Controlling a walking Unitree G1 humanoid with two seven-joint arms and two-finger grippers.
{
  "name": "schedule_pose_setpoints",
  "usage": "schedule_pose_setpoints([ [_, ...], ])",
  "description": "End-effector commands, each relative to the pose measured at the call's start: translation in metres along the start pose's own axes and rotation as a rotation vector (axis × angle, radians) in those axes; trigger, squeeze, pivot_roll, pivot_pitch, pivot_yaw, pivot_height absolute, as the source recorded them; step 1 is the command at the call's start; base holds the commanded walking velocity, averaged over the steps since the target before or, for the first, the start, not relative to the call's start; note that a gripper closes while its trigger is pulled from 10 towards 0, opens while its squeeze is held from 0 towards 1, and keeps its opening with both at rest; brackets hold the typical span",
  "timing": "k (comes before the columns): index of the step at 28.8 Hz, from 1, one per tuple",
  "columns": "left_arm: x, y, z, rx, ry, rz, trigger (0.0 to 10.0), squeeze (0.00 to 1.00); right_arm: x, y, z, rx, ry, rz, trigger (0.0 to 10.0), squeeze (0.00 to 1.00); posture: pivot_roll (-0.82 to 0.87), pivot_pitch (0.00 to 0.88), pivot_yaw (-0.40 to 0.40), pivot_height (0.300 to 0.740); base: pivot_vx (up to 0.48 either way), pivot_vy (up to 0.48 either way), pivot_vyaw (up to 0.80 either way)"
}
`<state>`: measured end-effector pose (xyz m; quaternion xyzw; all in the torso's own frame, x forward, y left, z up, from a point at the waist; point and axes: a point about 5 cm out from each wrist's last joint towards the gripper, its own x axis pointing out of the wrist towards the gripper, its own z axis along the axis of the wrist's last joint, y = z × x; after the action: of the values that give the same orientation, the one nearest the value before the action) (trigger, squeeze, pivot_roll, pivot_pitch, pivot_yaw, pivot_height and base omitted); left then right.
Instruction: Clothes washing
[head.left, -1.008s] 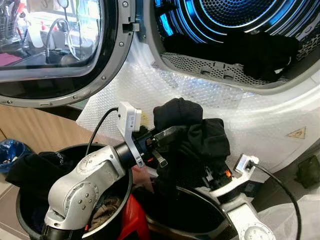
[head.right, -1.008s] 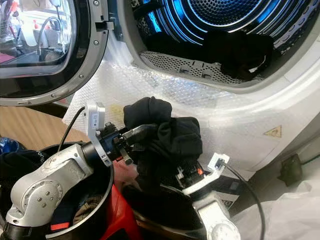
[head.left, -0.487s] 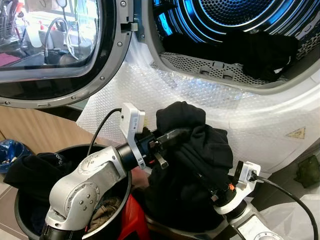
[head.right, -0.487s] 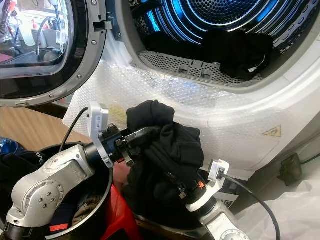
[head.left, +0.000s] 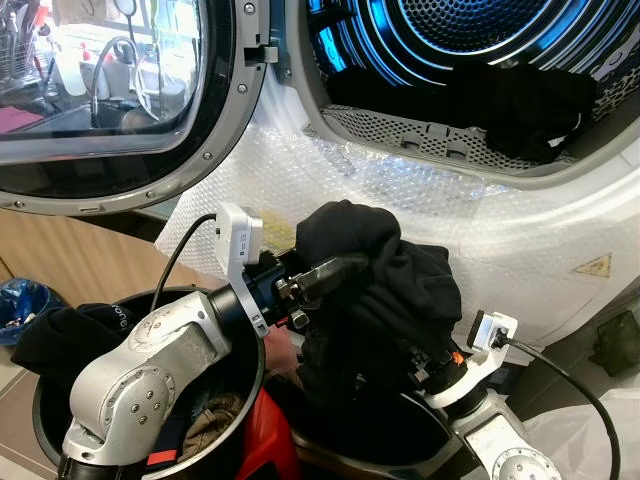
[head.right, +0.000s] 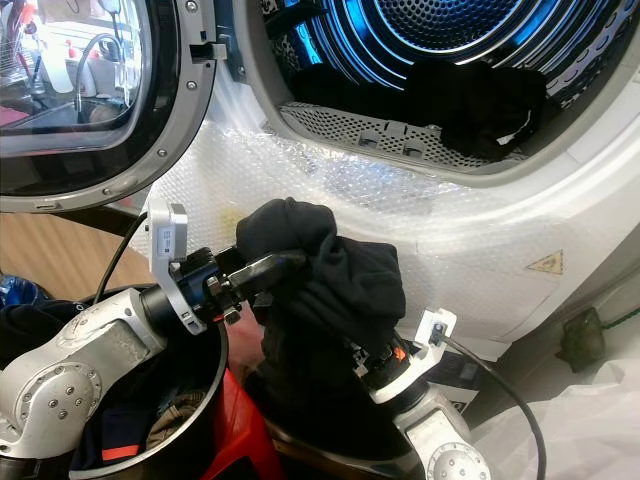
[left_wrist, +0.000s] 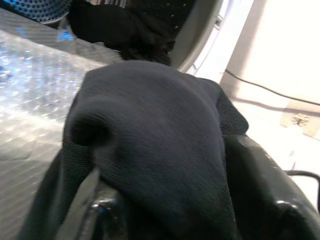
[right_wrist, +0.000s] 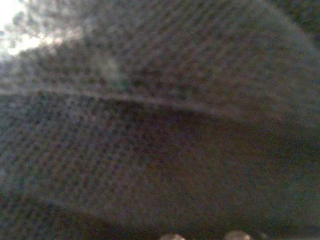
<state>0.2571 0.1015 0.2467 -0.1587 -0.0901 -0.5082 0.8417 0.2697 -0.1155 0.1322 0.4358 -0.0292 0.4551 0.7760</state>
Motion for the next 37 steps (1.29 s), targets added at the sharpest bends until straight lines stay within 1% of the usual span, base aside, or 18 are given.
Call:
schedule_pose_setpoints([
  [1, 0.005, -0.010, 0.003, 0.005, -0.011, -0.051, 10.0, 1.00, 0.011, 0.004, -0.004, -0.022, 0.029, 0.030, 0.0, 0.00, 0.01, 0.076, -0.022, 0.740, 0.000, 0.000, 0.00],
  [2, 0.007, -0.011, 0.003, 0.002, -0.014, -0.058, 10.0, 1.00, 0.017, 0.005, -0.010, -0.023, 0.042, 0.034, 0.0, 0.00, 0.01, 0.076, -0.022, 0.740, 0.000, 0.000, 0.00],
  [5, 0.008, -0.013, 0.004, -0.006, -0.020, -0.069, 10.0, 1.00, 0.025, 0.007, -0.015, 0.021, 0.007, 0.053, 0.0, 0.00, 0.01, 0.075, -0.022, 0.740, 0.000, 0.000, 0.00],
  [10, 0.004, -0.017, 0.005, -0.024, -0.018, -0.098, 10.0, 1.00, 0.032, 0.002, -0.010, 0.057, -0.079, 0.043, 0.0, 0.00, 0.02, 0.077, -0.024, 0.740, 0.000, 0.000, 0.00],
  [12, 0.005, -0.020, 0.005, -0.030, -0.018, -0.110, 10.0, 1.00, 0.037, 0.001, -0.013, 0.057, -0.079, 0.038, 0.0, 0.00, 0.02, 0.077, -0.024, 0.740, 0.000, 0.000, 0.00],
  [13, 0.007, -0.022, 0.006, -0.033, -0.024, -0.116, 10.0, 1.00, 0.044, 0.001, -0.020, 0.054, -0.064, 0.034, 0.0, 0.00, 0.02, 0.077, -0.024, 0.740, 0.000, 0.000, 0.00],
  [15, 0.010, -0.023, 0.006, -0.038, -0.030, -0.123, 10.0, 1.00, 0.048, -0.001, -0.025, 0.057, -0.056, 0.023, 0.0, 0.00, 0.03, 0.074, -0.021, 0.740, 0.000, 0.000, 0.00],
  [18, 0.012, -0.024, 0.007, -0.035, -0.035, -0.125, 10.0, 1.00, 0.054, -0.007, -0.035, 0.069, -0.055, -0.033, 0.0, 0.00, 0.04, 0.073, -0.022, 0.740, 0.000, 0.000, 0.00],
  [20, 0.012, -0.024, 0.008, -0.033, -0.038, -0.121, 10.0, 1.00, 0.055, -0.008, -0.038, 0.063, -0.047, -0.041, 0.0, 0.00, 0.04, 0.073, -0.022, 0.740, 0.000, 0.000, 0.00],
  [21, 0.014, -0.023, 0.009, -0.030, -0.043, -0.118, 10.0, 1.00, 0.058, -0.010, -0.045, 0.041, -0.013, -0.071, 0.0, 0.00, 0.04, 0.072, -0.021, 0.740, 0.000, 0.000, 0.00],
  [23, 0.016, -0.023, 0.010, -0.031, -0.047, -0.118, 10.0, 1.00, 0.059, -0.013, -0.051, 0.023, 0.007, -0.100, 0.0, 0.00, 0.04, 0.072, -0.021, 0.740, 0.000, 0.000, 0.00],
  [26, 0.018, -0.026, 0.010, -0.038, -0.054, -0.133, 10.0, 1.00, 0.058, -0.022, -0.056, 0.010, 0.018, -0.188, 0.0, 0.00, 0.04, 0.069, -0.020, 0.740, 0.000, 0.000, 0.00],
  [27, 0.019, -0.028, 0.010, -0.042, -0.055, -0.137, 10.0, 1.00, 0.058, -0.029, -0.058, -0.016, 0.016, -0.261, 0.0, 0.00, 0.04, 0.069, -0.018, 0.740, 0.000, 0.000, 0.00],
  [30, 0.020, -0.029, 0.009, -0.048, -0.055, -0.144, 10.0, 1.00, 0.058, -0.037, -0.056, -0.004, -0.029, -0.341, 0.0, 0.00, 0.04, 0.069, -0.017, 0.740, 0.000, 0.000, 0.00],
  [31, 0.020, -0.029, 0.009, -0.048, -0.055, -0.144, 10.0, 1.00, 0.058, -0.037, -0.056, -0.004, -0.029, -0.341, 0.0, 0.00, 0.04, 0.069, -0.017, 0.740, 0.000, 0.000, 0.00],
  [32, 0.020, -0.030, 0.009, -0.049, -0.054, -0.144, 10.0, 1.00, 0.059, -0.038, -0.054, 0.022, -0.062, -0.348, 0.0, 0.00, 0.05, 0.069, -0.017, 0.740, 0.000, 0.000, 0.00],
  [33, 0.021, -0.031, 0.008, -0.054, -0.056, -0.148, 10.0, 1.00, 0.064, -0.037, -0.049, 0.055, -0.113, -0.324, 0.0, 0.00, 0.05, 0.069, -0.016, 0.740, 0.000, 0.000, 0.00],
  [37, 0.023, -0.034, 0.008, -0.066, -0.063, -0.160, 10.0, 1.00, 0.073, -0.034, -0.047, 0.042, -0.119, -0.289, 0.0, 0.00, 0.05, 0.067, -0.014, 0.740, 0.000, 0.000, 0.00],
])
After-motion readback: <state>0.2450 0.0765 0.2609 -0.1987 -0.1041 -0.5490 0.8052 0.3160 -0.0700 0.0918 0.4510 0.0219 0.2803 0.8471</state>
